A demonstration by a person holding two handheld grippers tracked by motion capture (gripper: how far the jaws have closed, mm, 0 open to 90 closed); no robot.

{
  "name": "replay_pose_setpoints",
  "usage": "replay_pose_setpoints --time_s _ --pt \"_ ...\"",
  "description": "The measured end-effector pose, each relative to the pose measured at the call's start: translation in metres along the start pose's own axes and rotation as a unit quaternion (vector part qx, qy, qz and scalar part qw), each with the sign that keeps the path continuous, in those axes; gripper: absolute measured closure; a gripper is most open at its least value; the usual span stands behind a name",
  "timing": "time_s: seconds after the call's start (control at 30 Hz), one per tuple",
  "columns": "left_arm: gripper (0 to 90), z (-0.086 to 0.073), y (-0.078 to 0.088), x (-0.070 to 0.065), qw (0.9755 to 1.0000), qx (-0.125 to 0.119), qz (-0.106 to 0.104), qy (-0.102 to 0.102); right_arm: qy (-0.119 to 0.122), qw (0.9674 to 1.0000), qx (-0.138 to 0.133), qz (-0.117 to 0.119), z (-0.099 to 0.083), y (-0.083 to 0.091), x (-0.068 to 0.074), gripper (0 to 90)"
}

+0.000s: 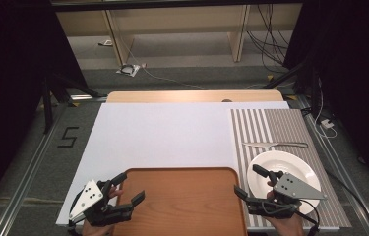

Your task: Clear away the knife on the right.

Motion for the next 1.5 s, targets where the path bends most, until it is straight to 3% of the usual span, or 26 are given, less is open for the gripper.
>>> replay_pose_setpoints --time_s 0.43,0.77,1.1,1.2,1.5 --pt "15.2 0.000 0.000 0.000 1.0000 0.000 0.000 0.000 0.005 0.9999 0.009 -0.010 0.000 0.000 -0.003 15.8" --pt "15.2 0.000 0.000 -0.001 1.0000 0.000 0.000 -0.001 0.017 0.9990 0.024 -0.033 0.003 0.002 -0.012 15.8" --pt "15.2 0.000 -0.001 -0.001 1.0000 0.000 -0.001 0.000 0.017 0.9970 0.055 -0.052 0.003 -0.001 -0.030 15.9" --pt "15.2 0.000 -0.001 -0.001 1.0000 -0.001 0.000 0.000 0.024 0.9945 0.073 -0.071 0.003 0.001 -0.040 15.9" --pt "15.2 0.000 -0.001 0.000 1.0000 0.000 0.000 0.000 0.024 0.9911 0.094 -0.091 0.006 0.003 -0.058 16.0"
Point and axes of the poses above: each handheld gripper's, and its own axes: y roughly backward along the jaws, z roughly out of its top, x roughly to its left, the point moved 4 cm from there along -y, roughly forward along the jaws, and after that the axes turned 12 degrees about x, right-handed, at the moved point
